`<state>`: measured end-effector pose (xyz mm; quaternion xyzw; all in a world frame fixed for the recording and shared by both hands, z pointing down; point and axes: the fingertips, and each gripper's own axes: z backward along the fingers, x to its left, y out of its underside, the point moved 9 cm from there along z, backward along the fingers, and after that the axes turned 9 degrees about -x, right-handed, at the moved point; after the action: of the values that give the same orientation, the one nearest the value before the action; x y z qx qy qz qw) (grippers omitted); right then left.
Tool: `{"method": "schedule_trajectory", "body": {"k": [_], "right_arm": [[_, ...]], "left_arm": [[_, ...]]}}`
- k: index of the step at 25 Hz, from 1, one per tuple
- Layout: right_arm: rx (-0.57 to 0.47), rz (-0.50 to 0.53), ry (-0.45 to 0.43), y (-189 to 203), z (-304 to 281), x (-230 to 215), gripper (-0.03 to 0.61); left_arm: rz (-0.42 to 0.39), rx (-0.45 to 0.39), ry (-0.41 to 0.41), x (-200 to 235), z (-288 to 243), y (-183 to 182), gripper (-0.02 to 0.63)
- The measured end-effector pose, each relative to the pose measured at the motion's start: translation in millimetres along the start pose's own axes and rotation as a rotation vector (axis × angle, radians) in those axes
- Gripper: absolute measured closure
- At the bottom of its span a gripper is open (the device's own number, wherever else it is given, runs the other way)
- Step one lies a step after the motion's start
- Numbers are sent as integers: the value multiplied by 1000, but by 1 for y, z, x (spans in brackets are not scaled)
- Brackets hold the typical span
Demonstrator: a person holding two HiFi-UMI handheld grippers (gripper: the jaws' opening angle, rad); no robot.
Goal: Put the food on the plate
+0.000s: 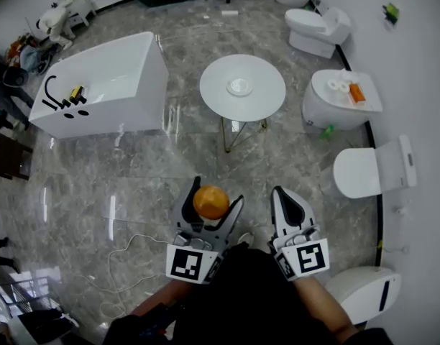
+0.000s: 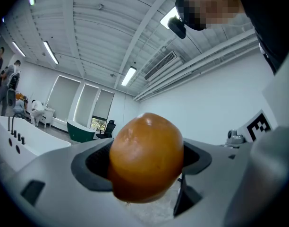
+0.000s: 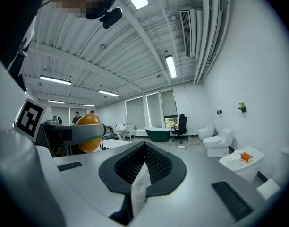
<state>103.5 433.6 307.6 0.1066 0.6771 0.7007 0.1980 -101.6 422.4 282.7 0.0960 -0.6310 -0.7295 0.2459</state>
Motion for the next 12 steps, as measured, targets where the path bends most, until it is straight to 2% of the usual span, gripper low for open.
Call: {"method": "schedule_trajectory", "body": {"k": [3, 5, 7, 12], "right_arm": [[9, -7, -9, 3, 5, -10, 574], [4, -10, -12, 3, 7, -17, 574], [-9, 11, -22, -1, 7, -20, 574], [-44, 73, -63, -11, 7, -23, 574]], "left_arm": [[35, 3, -27, -7, 0, 8, 224], [27, 12, -41, -12, -2, 11, 224], [17, 15, -47, -16, -5, 14, 224], [54, 20, -59, -26, -8, 28, 224]]}}
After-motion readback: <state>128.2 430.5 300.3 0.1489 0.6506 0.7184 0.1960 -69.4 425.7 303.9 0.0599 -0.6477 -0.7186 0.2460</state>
